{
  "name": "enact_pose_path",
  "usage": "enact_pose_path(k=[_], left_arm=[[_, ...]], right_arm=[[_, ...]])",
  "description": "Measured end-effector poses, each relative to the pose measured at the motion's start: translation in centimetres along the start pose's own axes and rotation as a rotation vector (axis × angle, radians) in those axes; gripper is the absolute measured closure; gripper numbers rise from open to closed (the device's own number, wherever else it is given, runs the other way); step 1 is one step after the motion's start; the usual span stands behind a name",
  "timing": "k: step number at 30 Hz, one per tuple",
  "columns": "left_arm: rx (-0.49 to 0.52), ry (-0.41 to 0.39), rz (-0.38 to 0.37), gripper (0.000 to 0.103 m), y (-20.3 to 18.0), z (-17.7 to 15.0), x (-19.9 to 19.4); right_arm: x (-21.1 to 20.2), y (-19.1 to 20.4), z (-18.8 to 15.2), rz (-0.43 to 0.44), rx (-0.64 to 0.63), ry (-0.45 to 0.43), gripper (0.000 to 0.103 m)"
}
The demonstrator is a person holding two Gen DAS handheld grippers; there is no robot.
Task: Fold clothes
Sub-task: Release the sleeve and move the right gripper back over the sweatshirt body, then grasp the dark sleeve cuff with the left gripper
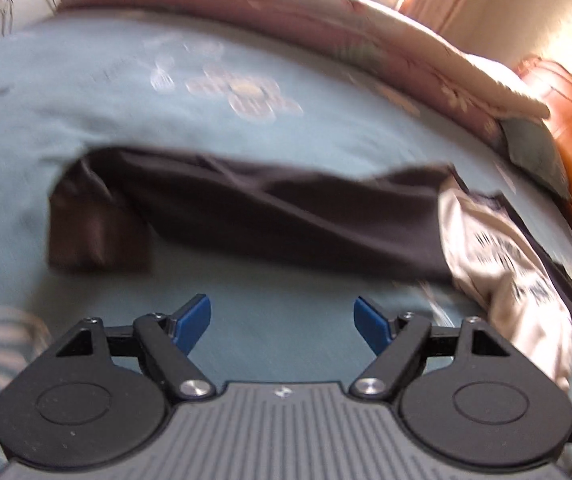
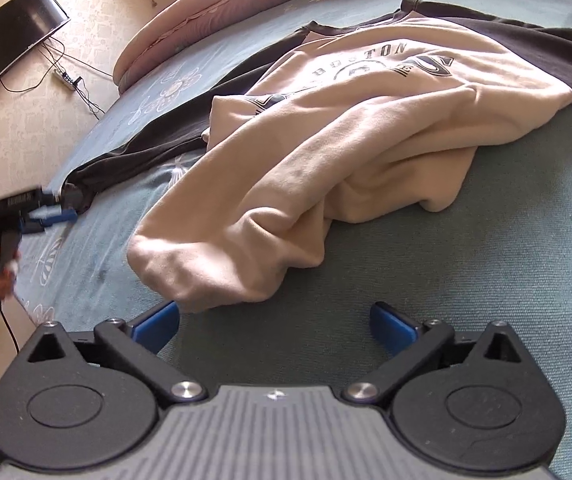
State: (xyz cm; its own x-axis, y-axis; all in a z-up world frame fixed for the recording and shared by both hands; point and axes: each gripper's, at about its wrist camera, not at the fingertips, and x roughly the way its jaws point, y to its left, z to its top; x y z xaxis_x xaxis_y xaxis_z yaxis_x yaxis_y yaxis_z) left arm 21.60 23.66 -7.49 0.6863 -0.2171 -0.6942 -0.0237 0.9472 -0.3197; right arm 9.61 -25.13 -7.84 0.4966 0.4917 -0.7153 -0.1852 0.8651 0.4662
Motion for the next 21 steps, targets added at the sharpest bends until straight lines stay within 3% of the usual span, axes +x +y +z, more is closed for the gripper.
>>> enact_pose_path(k=[4,9,13,18,21], left_arm=[[-0.095,-0.031,-0.005,0.022,2.9,1.9,2.3],[-0.153,-0.037,0.026,0.022,5.7,1.3,2.8],[-0.255,-0.087,0.021,0.022,9.7,1.2,1.1],[-0.277,-0.148,0.098,0.022,11.2,1.5,-1.7],[-0.382,-0.111,0.041,0.022,12.2,0.7,-1.9]], right_arm=[[-0.1,0.0,0.1,-0.005,0.007,0.005,0.000],[-0.1,0.1,0.0,-0.012,0.017,0.002,0.000],[0.1,0.2,0.1,-0.016,0.001,0.010,0.000],[0.2,0.4,0.1,-0.024,-0.004,0.013,0.000],[0.2,0.6,0.1,-0.029,-0.010,0.012,0.000]])
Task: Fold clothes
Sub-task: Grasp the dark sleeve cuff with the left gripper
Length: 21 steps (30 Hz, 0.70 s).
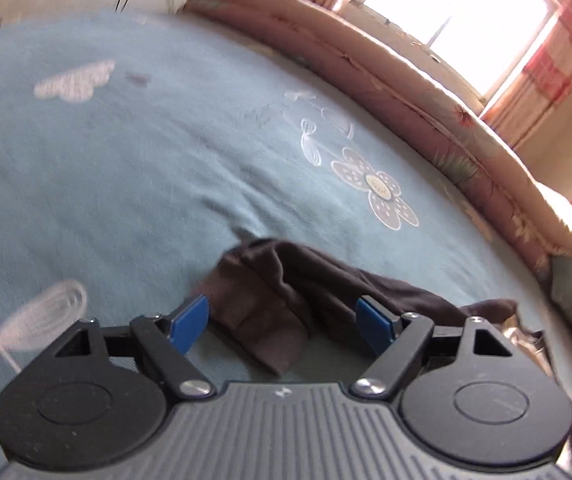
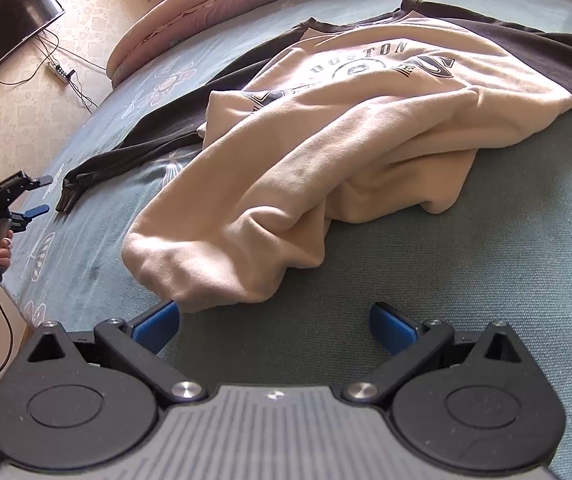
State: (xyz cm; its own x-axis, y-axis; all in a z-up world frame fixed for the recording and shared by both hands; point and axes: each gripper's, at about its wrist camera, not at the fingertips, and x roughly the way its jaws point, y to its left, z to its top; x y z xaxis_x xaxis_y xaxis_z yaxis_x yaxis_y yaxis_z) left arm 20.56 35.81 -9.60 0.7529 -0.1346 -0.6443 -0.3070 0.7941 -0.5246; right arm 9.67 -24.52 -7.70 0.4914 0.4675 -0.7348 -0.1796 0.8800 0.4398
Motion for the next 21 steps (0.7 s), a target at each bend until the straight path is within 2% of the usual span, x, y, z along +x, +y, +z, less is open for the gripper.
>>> enact_pose_path(k=[4,6,11,15,18,21], left_arm=[[-0.230,0.076,-0.132,0.022,1.9,-1.7,1.4],[-0.292,0.054,-0.157,0.024,2.7,-2.2,2.2],[-0.357,0.015,-0.173,0.024,3.2,-1.1,3.8],[-0.364,-0.015,-0.156,0.024,3.2,-0.7,4.2],[-0.388,-0.032,-0.139,0.036,3.3,-1.6,3.7],[-0.415,-0.025,-0.163,0.037,3.8,-2.7,3.2]], right_arm=[[0.0,0.1,0.0,-0.004,0.000,0.002,0.000],[0.0,0.1,0.0,-0.006,-0.003,0.002,0.000],[0.0,0.2,-0.1,-0.012,-0.007,0.002,0.000],[0.0,0.3,-0.1,-0.018,-0.010,0.002,0.000],[0.0,0.3,-0.2,-0.022,-0.013,0.002,0.000],[0.1,0.4,-0.2,-0.027,-0.017,-0.002,0.000]])
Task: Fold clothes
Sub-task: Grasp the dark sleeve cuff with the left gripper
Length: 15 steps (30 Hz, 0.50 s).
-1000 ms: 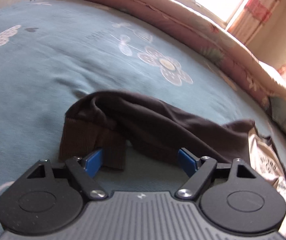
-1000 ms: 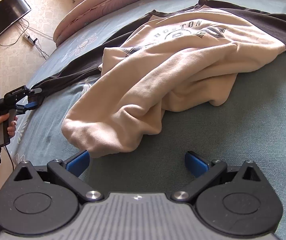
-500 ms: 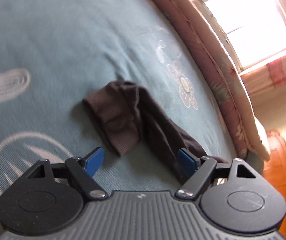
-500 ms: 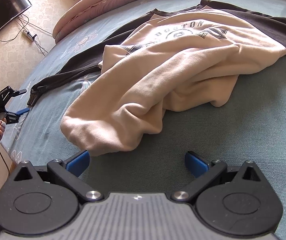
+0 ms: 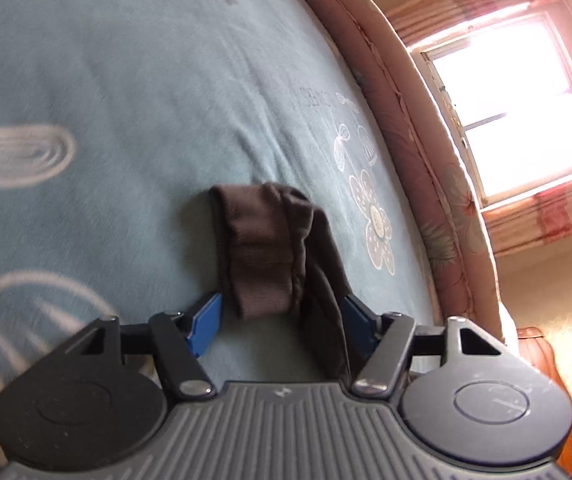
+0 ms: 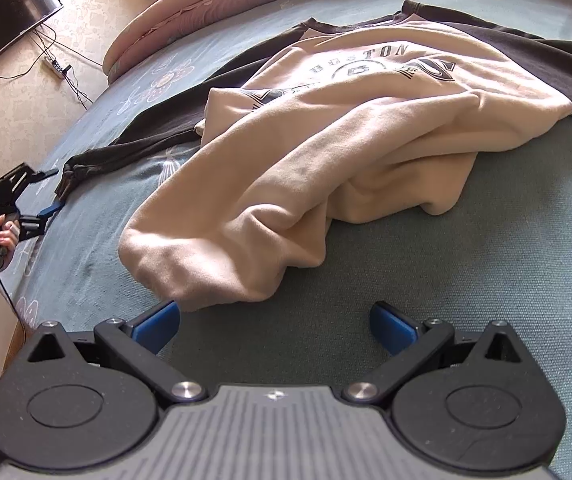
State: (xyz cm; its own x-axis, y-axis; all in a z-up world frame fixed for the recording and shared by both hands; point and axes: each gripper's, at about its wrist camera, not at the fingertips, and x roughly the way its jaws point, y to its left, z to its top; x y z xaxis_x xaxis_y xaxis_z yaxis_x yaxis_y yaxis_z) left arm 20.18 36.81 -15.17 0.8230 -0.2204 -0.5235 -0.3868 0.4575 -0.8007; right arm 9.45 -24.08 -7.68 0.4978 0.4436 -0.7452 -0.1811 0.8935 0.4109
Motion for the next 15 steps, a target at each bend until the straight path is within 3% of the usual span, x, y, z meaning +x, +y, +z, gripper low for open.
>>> enact_pose_path(k=[9,10,12,13,15], left_arm=[[-0.032,-0.057,0.018,0.042,-0.8,1.8,2.0],[-0.028,-0.063,0.027,0.047,-0.9,1.6,1.9],[0.014,-0.068,0.101,0.069,-1.4,1.3,1.7],[0.037,-0.070,0.136,0.089,-1.6,1.1,1.6],[0.070,-0.072,0.183,0.093,-1.8,0.8,1.3]], right_arm=[[0.1,0.0,-0.2,-0.001,0.010,-0.025,0.000],[0.1,0.0,-0.2,-0.002,0.009,-0.029,0.000],[0.1,0.2,-0.3,-0.009,0.000,-0.028,0.000],[0.1,0.3,-0.3,-0.012,-0.006,-0.026,0.000],[0.1,0.4,-0.3,-0.019,-0.013,-0.023,0.000]])
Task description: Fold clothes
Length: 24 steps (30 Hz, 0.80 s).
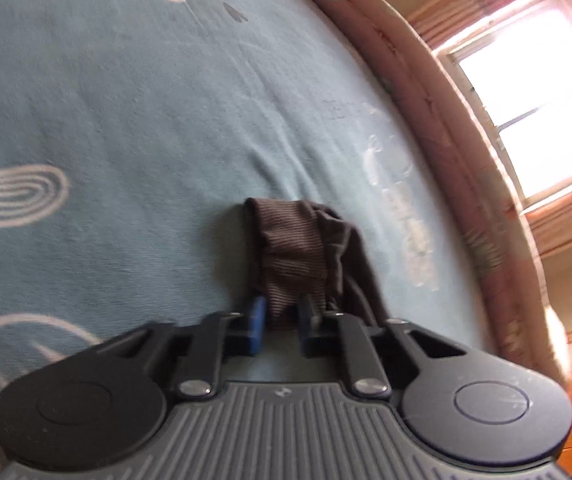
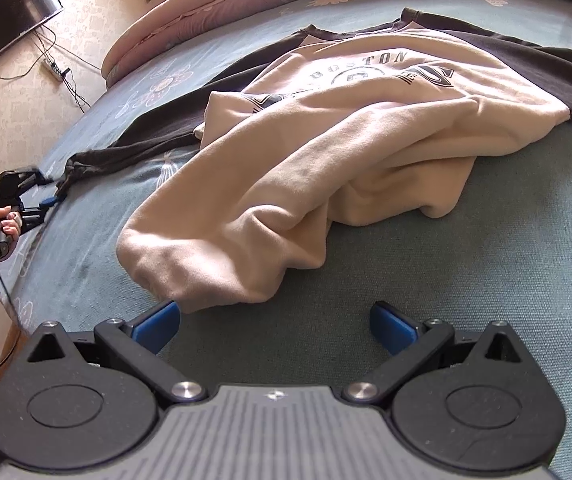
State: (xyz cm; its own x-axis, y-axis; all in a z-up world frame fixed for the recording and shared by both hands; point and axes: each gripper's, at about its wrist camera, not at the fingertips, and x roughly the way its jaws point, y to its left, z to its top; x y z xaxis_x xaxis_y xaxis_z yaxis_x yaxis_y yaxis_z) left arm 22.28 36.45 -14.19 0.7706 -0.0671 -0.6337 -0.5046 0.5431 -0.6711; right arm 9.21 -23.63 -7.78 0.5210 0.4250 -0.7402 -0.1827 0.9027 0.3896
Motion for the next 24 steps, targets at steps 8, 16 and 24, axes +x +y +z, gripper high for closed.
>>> enact_pose_path(k=[8,16,24], left_arm=[[0.073,-0.089,0.004,0.098,-0.6,3.0,-5.0],[0.114,-0.169,0.038,0.098,1.2,5.2,-11.2],[0.322,-0.001,0.001,0.093,-4.8,3.9,-7.1]], right_arm=[[0.1,0.2,0.0,-0.011,-0.008,0.000,0.000],[0.5,0.8,0.1,-0.036,-0.041,0.015,0.000],[1.0,2.0,0.5,-0.093,-0.115,0.090,0.000]])
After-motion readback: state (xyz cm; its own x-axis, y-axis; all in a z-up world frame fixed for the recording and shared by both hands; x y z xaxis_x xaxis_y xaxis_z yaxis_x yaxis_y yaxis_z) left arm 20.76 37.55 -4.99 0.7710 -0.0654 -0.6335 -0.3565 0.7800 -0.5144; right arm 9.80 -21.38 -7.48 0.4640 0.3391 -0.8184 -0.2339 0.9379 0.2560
